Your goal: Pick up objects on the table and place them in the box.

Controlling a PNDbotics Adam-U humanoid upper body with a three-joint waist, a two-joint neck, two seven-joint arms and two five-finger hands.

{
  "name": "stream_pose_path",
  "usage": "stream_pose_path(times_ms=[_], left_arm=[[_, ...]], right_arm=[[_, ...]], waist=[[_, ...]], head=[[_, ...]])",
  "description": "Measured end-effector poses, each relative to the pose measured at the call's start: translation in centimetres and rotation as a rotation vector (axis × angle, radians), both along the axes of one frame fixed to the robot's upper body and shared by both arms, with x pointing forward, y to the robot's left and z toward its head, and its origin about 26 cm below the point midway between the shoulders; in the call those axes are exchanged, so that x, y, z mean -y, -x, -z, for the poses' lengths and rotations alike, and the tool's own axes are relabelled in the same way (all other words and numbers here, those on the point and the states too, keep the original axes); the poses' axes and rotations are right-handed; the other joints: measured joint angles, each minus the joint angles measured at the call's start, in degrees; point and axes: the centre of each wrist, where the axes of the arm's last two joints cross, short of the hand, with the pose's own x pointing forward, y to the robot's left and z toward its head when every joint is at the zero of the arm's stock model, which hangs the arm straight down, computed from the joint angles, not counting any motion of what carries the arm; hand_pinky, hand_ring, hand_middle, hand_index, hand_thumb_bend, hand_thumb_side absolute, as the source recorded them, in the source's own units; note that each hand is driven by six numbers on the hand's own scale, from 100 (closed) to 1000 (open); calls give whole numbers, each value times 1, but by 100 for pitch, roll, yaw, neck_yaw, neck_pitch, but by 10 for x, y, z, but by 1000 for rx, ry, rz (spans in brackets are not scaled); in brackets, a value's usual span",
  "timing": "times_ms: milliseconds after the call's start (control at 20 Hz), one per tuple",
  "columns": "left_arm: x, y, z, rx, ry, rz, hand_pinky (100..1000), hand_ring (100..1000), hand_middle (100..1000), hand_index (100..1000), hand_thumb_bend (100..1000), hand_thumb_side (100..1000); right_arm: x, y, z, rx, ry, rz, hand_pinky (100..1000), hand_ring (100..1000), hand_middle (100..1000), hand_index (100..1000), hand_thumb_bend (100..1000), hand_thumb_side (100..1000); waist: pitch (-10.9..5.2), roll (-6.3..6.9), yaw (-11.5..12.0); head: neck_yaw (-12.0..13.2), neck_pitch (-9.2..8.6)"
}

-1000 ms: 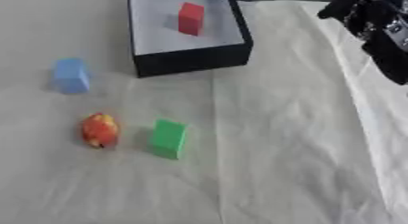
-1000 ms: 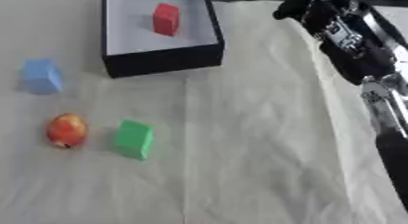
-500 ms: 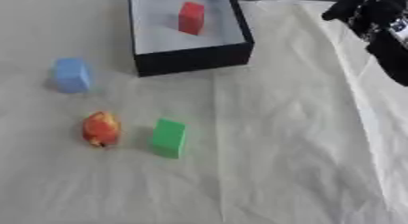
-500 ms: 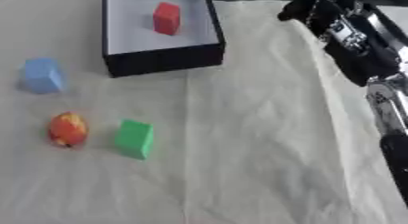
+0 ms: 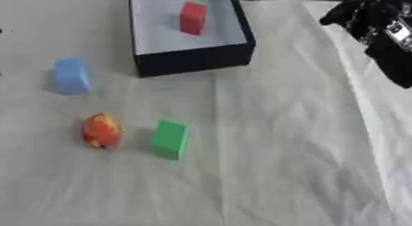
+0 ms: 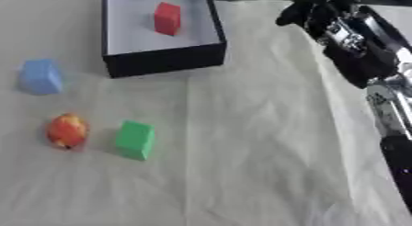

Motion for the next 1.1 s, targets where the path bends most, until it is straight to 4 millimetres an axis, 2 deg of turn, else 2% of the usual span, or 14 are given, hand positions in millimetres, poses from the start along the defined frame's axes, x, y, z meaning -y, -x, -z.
stream_pose_path(times_ms=[50, 150, 200, 300, 450, 700, 750, 900, 1050, 1100], left_arm=[[5, -2, 3, 0, -8, 10, 953, 874, 804, 863, 495, 702], [14, -5, 8, -1, -21, 33, 955, 872, 793, 853, 490, 588], [18, -6, 11, -1, -26, 44, 956, 871, 789, 849, 487, 473], [23, -7, 15, 0, -31, 61, 959, 871, 787, 844, 510, 308], [29, -10, 21, -1, -30, 78, 961, 867, 780, 842, 491, 278], [40, -14, 29, -16, -26, 100, 972, 871, 784, 851, 418, 374], [42, -14, 30, -20, -26, 105, 974, 874, 787, 853, 425, 391], [49, -17, 29, -17, -32, 119, 973, 886, 801, 858, 519, 358], [56, -19, 21, 3, -45, 129, 973, 890, 805, 860, 531, 364], [58, -20, 20, 5, -50, 128, 975, 888, 803, 860, 507, 368]], right_arm=[[0, 0, 0, -1, 2, -1, 1000, 774, 680, 805, 100, 552], [-1, -1, 0, -4, 5, -1, 1000, 773, 679, 804, 100, 553], [-2, -1, -1, -5, 6, -1, 1000, 772, 678, 803, 100, 554], [-2, -1, -1, -9, 5, -1, 1000, 771, 676, 803, 100, 555], [-3, -1, 0, -13, 5, 0, 1000, 770, 675, 802, 100, 555], [-3, -1, 0, -20, 6, 2, 1000, 768, 673, 801, 100, 556], [-3, -1, -1, -20, 8, 3, 1000, 767, 672, 800, 100, 557], [-3, -2, -1, -21, 10, 5, 1000, 765, 670, 798, 100, 558], [-4, -2, -2, -21, 11, 3, 1000, 764, 669, 798, 100, 557], [-4, -2, -2, -21, 11, 3, 1000, 764, 669, 798, 100, 557]], waist=[[0, 5, -9], [0, 27, -37], [0, 38, -38], [0, 44, -44], [0, 49, -71], [0, 73, -101], [0, 73, -102], [0, 88, -102], [0, 124, -103], [0, 125, -107]], head=[[1, 0], [6, 0], [16, 0], [27, 0], [48, 0], [64, 0], [71, 0], [83, 0], [109, 0], [121, 0]])
